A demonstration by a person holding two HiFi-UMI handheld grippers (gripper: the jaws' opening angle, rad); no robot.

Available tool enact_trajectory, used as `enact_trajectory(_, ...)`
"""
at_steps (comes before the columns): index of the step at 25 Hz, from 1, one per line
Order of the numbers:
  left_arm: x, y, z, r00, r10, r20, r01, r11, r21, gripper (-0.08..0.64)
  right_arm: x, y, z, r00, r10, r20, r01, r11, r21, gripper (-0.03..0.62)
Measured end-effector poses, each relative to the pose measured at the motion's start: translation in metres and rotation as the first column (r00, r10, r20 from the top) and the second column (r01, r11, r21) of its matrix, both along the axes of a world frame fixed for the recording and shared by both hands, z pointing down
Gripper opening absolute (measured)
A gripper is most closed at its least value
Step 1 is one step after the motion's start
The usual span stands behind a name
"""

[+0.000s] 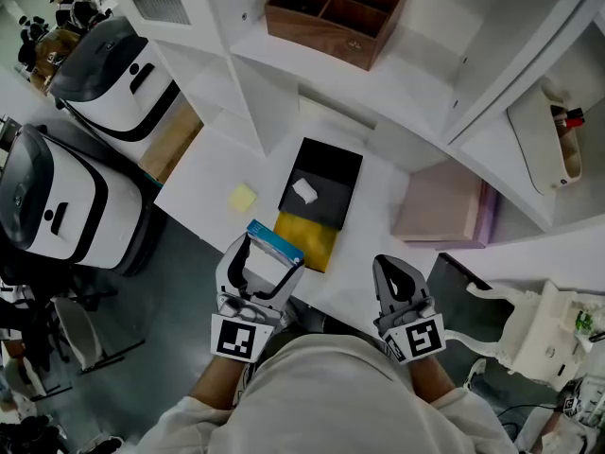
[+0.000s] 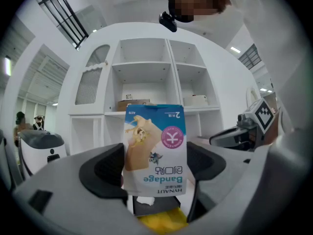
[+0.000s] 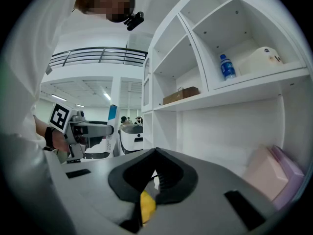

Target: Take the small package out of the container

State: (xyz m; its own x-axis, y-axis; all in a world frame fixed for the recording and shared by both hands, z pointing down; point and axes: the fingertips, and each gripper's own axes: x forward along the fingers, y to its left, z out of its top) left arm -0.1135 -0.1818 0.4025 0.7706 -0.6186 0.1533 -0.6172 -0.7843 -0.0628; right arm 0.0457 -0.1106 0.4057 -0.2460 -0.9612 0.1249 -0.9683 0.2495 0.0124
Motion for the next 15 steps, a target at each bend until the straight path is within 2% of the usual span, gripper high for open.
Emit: enact_trajectory(15,-0.0003,0.0036,-0.0014,1.0,-0.011,0.001,0.011,1.0,-0.002,0.399,0.0003,0.0044,-0.0037,1.0,-0.002,-0.001,0.002,1.0,0.008,0.025)
